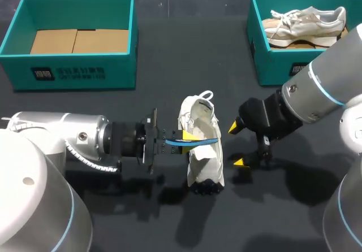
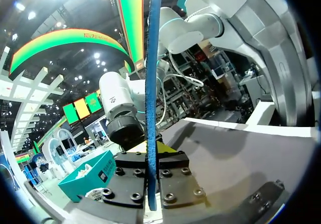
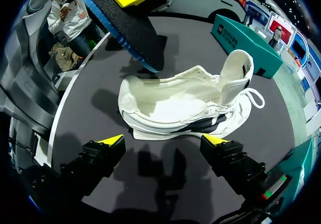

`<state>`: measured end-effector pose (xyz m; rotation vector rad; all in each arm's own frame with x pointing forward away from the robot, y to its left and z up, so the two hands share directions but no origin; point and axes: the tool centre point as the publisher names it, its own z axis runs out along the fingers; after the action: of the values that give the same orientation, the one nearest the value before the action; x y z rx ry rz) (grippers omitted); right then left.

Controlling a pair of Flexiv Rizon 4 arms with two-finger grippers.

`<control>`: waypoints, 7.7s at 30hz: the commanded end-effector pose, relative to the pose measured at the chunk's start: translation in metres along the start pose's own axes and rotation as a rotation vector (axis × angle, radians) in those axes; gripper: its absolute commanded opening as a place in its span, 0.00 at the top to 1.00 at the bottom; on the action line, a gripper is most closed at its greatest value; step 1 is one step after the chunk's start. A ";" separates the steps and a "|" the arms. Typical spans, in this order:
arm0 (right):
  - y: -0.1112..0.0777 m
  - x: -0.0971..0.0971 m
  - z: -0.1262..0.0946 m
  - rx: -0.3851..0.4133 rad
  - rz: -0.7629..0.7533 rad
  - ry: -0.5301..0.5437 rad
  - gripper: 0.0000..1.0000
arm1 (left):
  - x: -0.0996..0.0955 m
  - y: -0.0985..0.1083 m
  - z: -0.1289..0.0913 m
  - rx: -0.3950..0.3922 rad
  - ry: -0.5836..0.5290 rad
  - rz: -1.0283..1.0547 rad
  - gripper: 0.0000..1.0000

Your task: Take the shoe out of the shoebox, open the shoe tongue, remove and reinsert the insole, then place the shoe into the shoebox

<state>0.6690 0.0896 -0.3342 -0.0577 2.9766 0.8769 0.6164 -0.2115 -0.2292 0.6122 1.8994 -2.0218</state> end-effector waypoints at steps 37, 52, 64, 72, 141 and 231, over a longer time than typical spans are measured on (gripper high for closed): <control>0.006 -0.007 0.021 0.057 0.045 0.007 0.00 | 0.007 0.020 0.027 -0.002 0.029 0.043 1.00; 0.006 -0.007 0.021 0.057 0.045 0.007 0.00 | 0.013 0.031 0.032 -0.006 0.040 0.023 1.00; 0.006 -0.007 0.021 0.057 0.045 0.007 0.00 | 0.008 0.046 0.029 0.001 0.034 0.027 1.00; 0.006 -0.007 0.021 0.057 0.045 0.007 0.00 | 0.004 0.060 0.024 -0.002 0.027 0.004 1.00; 0.006 -0.007 0.021 0.057 0.045 0.007 0.00 | -0.003 0.073 0.034 -0.155 -0.013 0.007 0.89; 0.006 -0.007 0.021 0.057 0.045 0.007 0.00 | -0.006 0.108 0.026 -0.250 -0.181 0.151 0.70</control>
<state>0.6768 0.1051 -0.3471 0.0068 3.0185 0.7992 0.6786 -0.2490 -0.3230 0.4783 1.8963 -1.6582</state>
